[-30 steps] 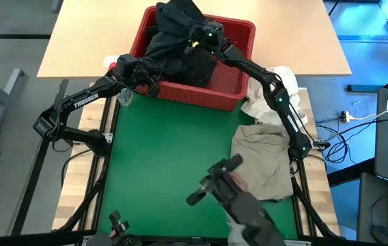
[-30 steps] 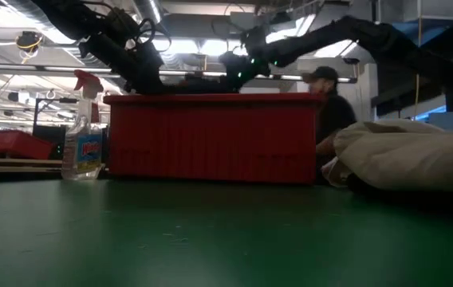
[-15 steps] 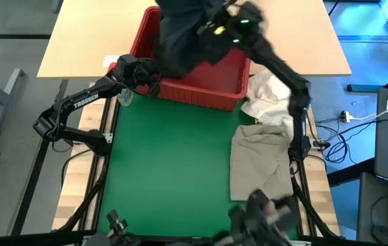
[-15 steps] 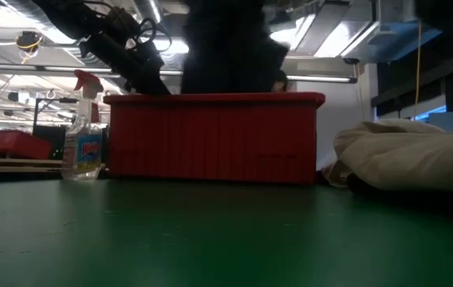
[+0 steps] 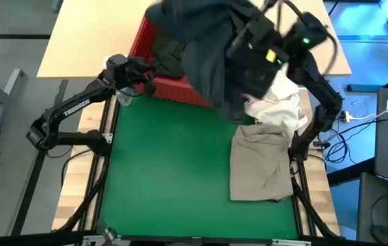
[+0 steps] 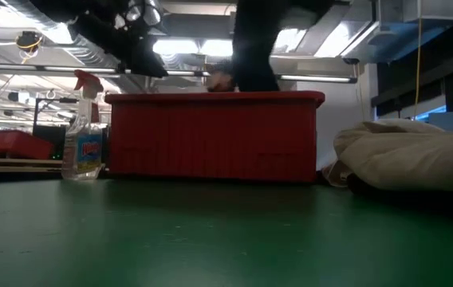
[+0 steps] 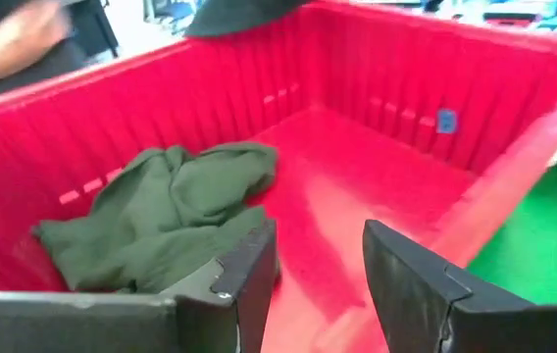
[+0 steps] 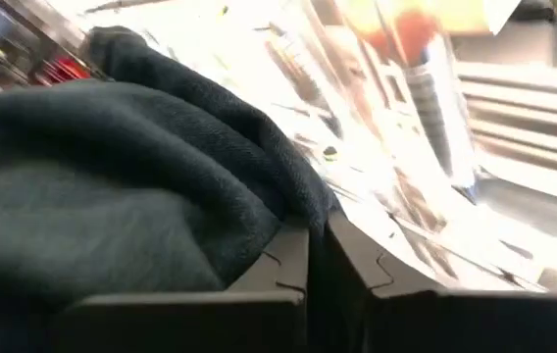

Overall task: Fold Laundry from Bin
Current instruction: Remove the blue pants from the red laundry bin

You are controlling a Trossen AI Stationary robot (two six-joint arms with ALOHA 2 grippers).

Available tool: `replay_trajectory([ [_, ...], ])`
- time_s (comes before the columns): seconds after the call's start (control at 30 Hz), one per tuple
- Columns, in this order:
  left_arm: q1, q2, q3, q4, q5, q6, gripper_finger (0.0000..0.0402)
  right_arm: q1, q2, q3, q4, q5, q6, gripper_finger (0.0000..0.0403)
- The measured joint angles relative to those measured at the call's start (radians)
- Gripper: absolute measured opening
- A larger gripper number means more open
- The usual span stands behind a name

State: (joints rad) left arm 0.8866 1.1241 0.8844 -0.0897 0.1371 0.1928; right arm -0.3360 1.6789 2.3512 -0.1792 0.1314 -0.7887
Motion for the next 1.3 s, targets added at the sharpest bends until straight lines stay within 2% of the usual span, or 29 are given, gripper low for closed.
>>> replay_trajectory([
  [0.27,-0.104,-0.169,0.001,-0.086,0.004,-0.008,0.0149,0.260,-0.060,0.006,-0.031,0.059,-0.044,0.0017],
  [0.53,-0.260,-0.350,0.002,-0.183,0.004,-0.109,0.0149,0.553,-0.086,0.005,-0.032,0.147,-0.058,0.0016],
  [0.73,-0.369,-0.435,0.003,-0.232,0.004,-0.198,0.0149,0.782,-0.083,0.005,-0.009,0.127,-0.059,0.0018],
  [0.83,-0.419,-0.453,0.003,-0.237,0.004,-0.225,0.0149,0.879,-0.083,0.005,0.001,0.081,-0.060,0.0016],
  [0.93,-0.462,-0.457,0.003,-0.237,0.004,-0.239,0.0149,0.974,-0.083,0.005,0.045,0.081,-0.059,0.0019],
  [1.07,-0.507,-0.456,0.003,-0.237,0.003,-0.245,0.0149,1.086,-0.083,0.005,0.085,0.181,-0.084,0.0023],
  [1.2,-0.542,-0.449,0.003,-0.238,0.002,-0.266,0.0149,1.159,-0.083,0.005,0.045,0.397,-0.138,0.0024],
  [1.3,-0.565,-0.450,0.003,-0.237,0.002,-0.272,0.0149,1.150,-0.081,0.000,-0.051,0.560,-0.132,0.0024],
])
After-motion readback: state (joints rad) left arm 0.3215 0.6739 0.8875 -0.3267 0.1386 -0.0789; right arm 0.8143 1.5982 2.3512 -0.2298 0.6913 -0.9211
